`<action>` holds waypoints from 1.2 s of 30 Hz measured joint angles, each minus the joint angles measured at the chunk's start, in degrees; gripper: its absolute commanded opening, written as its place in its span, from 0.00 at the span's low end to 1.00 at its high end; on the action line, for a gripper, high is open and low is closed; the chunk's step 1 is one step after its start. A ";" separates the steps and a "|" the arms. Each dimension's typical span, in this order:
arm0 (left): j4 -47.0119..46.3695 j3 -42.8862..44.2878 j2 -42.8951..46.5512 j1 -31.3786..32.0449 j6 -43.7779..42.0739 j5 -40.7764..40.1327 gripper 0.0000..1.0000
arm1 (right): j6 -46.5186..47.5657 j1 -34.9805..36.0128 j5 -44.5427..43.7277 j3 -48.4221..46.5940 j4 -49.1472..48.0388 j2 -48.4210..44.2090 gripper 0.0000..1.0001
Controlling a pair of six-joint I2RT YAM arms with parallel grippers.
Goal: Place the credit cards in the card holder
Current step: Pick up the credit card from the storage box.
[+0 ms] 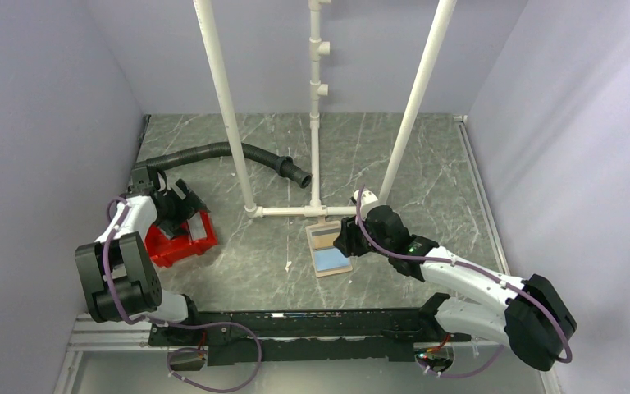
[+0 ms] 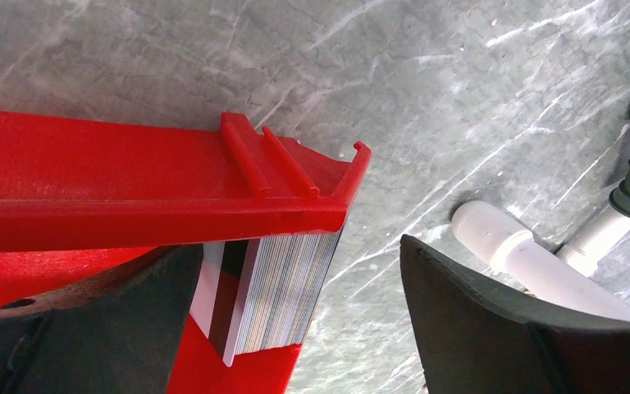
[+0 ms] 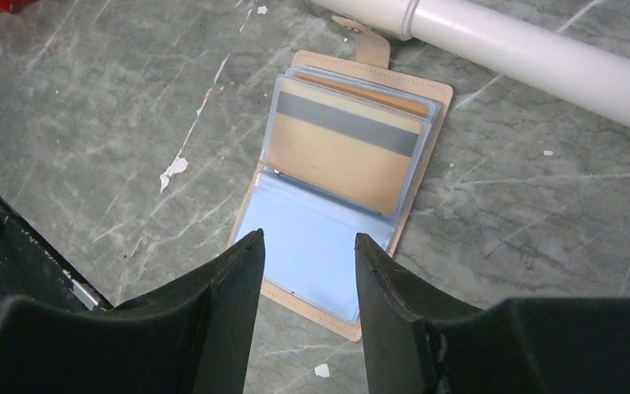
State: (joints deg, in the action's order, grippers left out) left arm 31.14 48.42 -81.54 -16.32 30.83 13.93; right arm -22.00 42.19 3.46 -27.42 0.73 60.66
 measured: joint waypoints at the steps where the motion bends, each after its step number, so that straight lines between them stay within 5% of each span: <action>1: -0.02 0.00 0.02 0.00 0.02 0.26 0.94 | 0.02 0.00 0.00 0.00 0.00 0.00 0.47; 36: 1.27 0.00 2.54 0.00 0.04 0.15 0.37 | 0.00 0.00 0.04 0.00 0.00 1.29 0.44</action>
State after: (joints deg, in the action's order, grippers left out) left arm 32.40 48.42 -79.00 -16.32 30.87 14.09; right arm -22.00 42.19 3.51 -27.42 0.73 61.95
